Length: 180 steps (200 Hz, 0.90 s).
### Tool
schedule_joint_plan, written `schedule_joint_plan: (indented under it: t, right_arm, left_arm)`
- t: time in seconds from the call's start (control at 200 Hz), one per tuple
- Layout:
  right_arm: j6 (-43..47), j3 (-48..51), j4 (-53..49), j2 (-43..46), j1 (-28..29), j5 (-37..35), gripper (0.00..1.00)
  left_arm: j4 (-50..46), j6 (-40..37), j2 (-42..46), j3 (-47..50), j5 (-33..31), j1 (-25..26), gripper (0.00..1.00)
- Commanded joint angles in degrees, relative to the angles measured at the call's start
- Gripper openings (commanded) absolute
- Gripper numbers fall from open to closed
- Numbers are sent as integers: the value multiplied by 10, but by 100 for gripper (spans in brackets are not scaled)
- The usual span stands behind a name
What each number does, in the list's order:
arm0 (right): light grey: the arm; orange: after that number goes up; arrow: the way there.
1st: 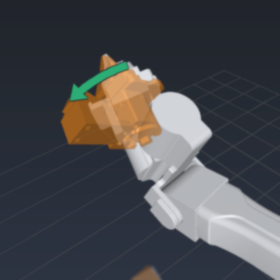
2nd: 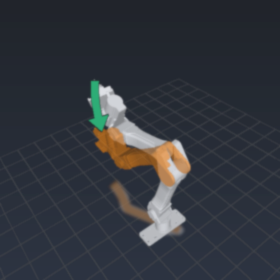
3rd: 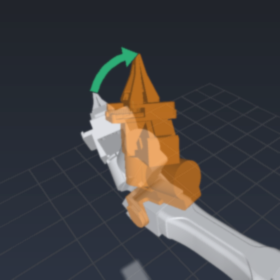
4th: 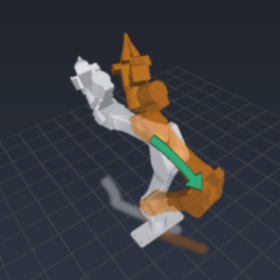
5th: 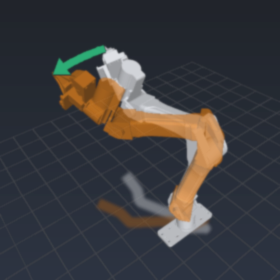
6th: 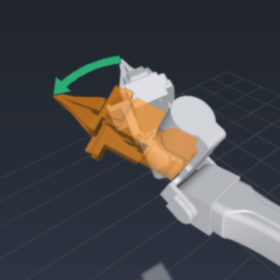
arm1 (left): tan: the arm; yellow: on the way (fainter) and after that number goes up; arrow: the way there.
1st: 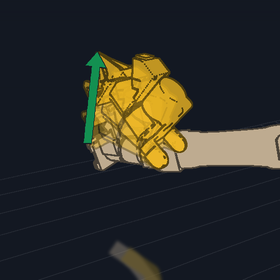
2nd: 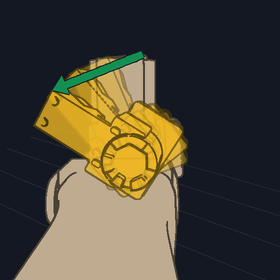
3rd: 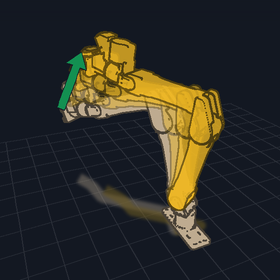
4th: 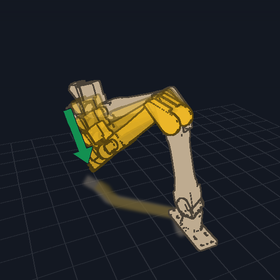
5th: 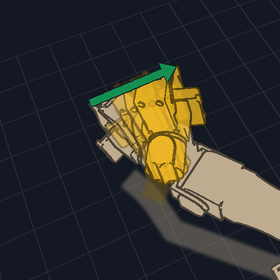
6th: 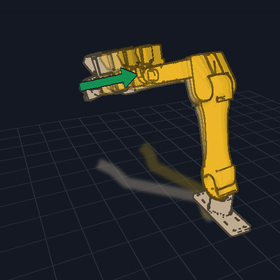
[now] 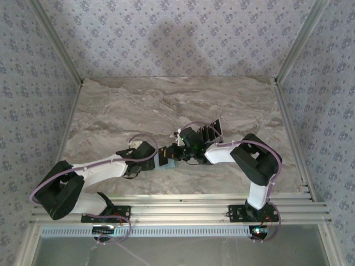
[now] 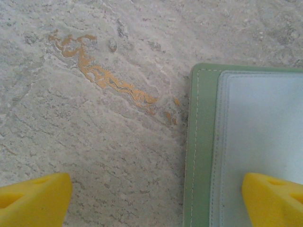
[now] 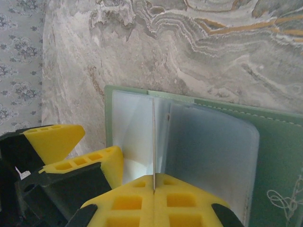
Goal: Put the credit cards into the card holder
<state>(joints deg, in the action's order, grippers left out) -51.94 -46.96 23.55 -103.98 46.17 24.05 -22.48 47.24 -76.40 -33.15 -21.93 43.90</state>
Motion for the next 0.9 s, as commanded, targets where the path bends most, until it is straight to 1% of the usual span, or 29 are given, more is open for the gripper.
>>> schedule_joint_plan:
  t: [0.0, 0.23, 0.475, 0.745, 0.894]
  right_arm:
    - [-12, -4, 21, -13, 4, 13, 0]
    - [-20, 6, 37, -15, 2, 21, 0]
    - [-49, 20, 84, -28, -1, 34, 0]
    - [-50, 26, 87, -32, -1, 34, 0]
    - [-50, 34, 89, -27, -11, 34, 0]
  left_arm:
    - [-7, 3, -4, 10, -10, 1, 92]
    - [-5, 3, -4, 11, -9, 1, 92]
    - [-10, 6, 1, 13, -13, 1, 92]
    - [-11, 4, 1, 14, -12, 1, 92]
    - [-13, 5, 2, 15, -13, 1, 91]
